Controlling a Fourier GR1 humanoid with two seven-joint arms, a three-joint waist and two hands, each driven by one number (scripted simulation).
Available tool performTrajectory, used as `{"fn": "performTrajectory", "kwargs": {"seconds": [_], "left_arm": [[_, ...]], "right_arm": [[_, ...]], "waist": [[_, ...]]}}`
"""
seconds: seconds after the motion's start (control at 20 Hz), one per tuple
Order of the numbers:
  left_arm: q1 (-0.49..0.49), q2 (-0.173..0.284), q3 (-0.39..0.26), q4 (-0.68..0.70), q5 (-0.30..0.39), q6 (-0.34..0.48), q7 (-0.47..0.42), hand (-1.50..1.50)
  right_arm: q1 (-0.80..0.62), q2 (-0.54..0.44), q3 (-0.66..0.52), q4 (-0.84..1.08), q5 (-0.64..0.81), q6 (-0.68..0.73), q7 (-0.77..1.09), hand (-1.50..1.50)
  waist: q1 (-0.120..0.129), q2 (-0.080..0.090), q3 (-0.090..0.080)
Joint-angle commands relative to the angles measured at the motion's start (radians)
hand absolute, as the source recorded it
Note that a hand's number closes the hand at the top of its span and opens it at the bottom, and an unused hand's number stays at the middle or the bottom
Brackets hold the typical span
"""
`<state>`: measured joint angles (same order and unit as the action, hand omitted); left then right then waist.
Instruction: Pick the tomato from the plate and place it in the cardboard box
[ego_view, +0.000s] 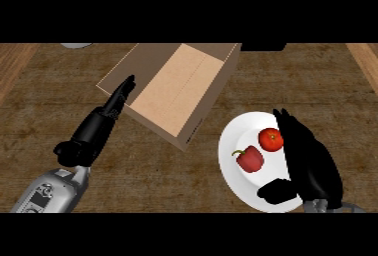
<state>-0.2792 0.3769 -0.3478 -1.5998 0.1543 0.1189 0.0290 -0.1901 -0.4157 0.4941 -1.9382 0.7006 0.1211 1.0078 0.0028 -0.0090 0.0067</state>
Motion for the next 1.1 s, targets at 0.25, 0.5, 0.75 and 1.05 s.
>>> {"fn": "performTrajectory", "kwargs": {"seconds": [0.25,0.5,0.75,1.05], "left_arm": [[0.029,-0.002,0.051,0.107,0.023,-0.073,0.003,0.00],[0.069,-0.017,0.042,0.060,-0.016,-0.074,0.002,0.00],[0.020,-0.070,0.045,0.144,-0.039,-0.066,0.005,0.00],[0.038,-0.098,0.030,0.118,-0.088,-0.052,0.012,0.00]], "right_arm": [[0.006,0.070,-0.020,0.197,0.027,-0.022,-0.053,-1.50],[0.010,0.061,-0.063,0.247,0.054,-0.056,-0.137,-1.50],[-0.023,0.083,-0.058,0.313,0.088,-0.068,-0.184,-1.50],[0.020,0.082,-0.079,0.343,0.070,-0.056,-0.234,-1.50]], "waist": [[-0.003,0.012,-0.007],[-0.001,0.009,-0.006],[-0.006,0.012,-0.007],[-0.007,0.011,-0.006]]}}
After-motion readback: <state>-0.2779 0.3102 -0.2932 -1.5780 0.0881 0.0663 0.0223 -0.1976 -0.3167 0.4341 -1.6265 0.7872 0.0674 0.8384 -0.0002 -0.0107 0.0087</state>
